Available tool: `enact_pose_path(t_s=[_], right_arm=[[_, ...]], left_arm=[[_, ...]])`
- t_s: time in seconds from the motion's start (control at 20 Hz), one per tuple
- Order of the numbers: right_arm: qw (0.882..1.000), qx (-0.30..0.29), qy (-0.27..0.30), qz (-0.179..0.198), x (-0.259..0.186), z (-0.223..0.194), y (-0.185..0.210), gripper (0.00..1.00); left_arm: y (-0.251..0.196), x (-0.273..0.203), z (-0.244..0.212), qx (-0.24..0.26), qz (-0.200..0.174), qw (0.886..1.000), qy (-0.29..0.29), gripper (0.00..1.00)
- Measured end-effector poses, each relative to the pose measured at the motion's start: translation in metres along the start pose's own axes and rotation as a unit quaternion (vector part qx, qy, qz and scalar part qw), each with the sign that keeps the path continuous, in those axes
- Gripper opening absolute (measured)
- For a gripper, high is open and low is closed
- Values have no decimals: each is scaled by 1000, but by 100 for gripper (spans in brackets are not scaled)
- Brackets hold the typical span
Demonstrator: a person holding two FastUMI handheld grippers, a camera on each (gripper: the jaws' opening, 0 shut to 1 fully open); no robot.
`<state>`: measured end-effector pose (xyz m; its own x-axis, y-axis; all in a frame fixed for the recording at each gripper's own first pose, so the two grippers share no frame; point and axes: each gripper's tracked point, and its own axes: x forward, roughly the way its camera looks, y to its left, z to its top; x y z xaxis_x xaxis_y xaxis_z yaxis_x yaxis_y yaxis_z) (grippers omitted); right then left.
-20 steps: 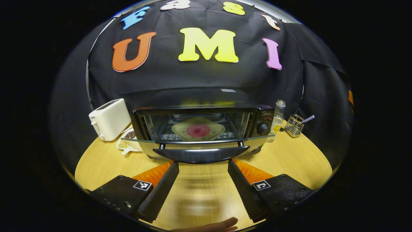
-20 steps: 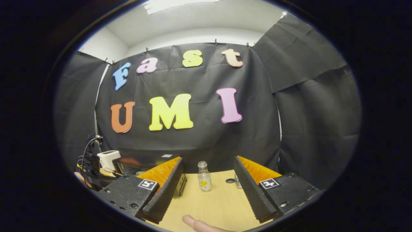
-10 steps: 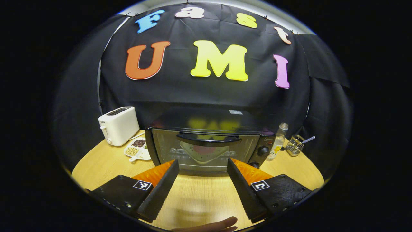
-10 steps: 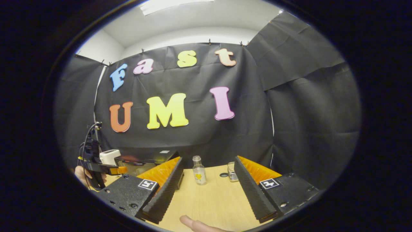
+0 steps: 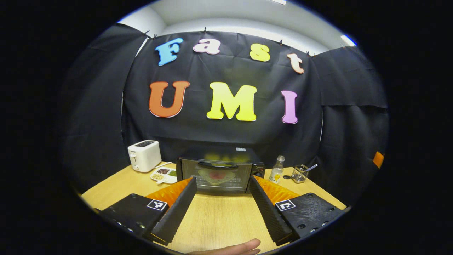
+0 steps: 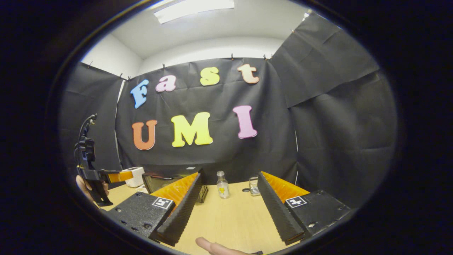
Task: Open the electric oven with the left hand, put the food in, and close the electric oven.
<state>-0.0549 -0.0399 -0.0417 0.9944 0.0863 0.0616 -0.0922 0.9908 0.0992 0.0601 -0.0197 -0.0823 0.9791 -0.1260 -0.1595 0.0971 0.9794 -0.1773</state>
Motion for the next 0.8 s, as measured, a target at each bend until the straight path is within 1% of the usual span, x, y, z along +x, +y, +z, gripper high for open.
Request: enact_pose_path(t_s=[0.05,0.1,0.2,0.3,0.35,0.45,0.5,0.55,0.7,0.75,0.8], right_arm=[[1000,-4,-12,2,-9,9,5,100],[1000,-9,-24,3,-17,20,9,95],[999,-21,-46,7,-26,38,18,95],[998,-40,-53,5,-31,43,28,95],[997,-48,-52,2,-32,41,30,95],[998,-42,-43,4,-36,37,38,96],[999,-33,-39,12,-39,33,45,100],[999,-28,-35,25,-40,29,51,96],[998,-39,-23,51,-40,14,60,96],[998,-39,-20,55,-41,11,61,96],[998,-36,-20,55,-40,11,60,96]], left_arm=[[-3,-16,10,5,2,1000,-9,95],[-5,-32,23,10,4,1000,-21,95],[-14,-56,45,23,-3,999,-49,95],[-18,-81,55,32,1,998,-58,95],[-21,-94,55,35,4,998,-60,95],[-26,-111,52,42,13,997,-66,95],[-29,-116,48,45,17,996,-69,95],[-30,-123,39,48,18,996,-68,95],[-39,-133,21,60,9,997,-51,95],[-36,-135,23,65,14,996,-53,95],[-34,-135,27,68,18,996,-58,97]])
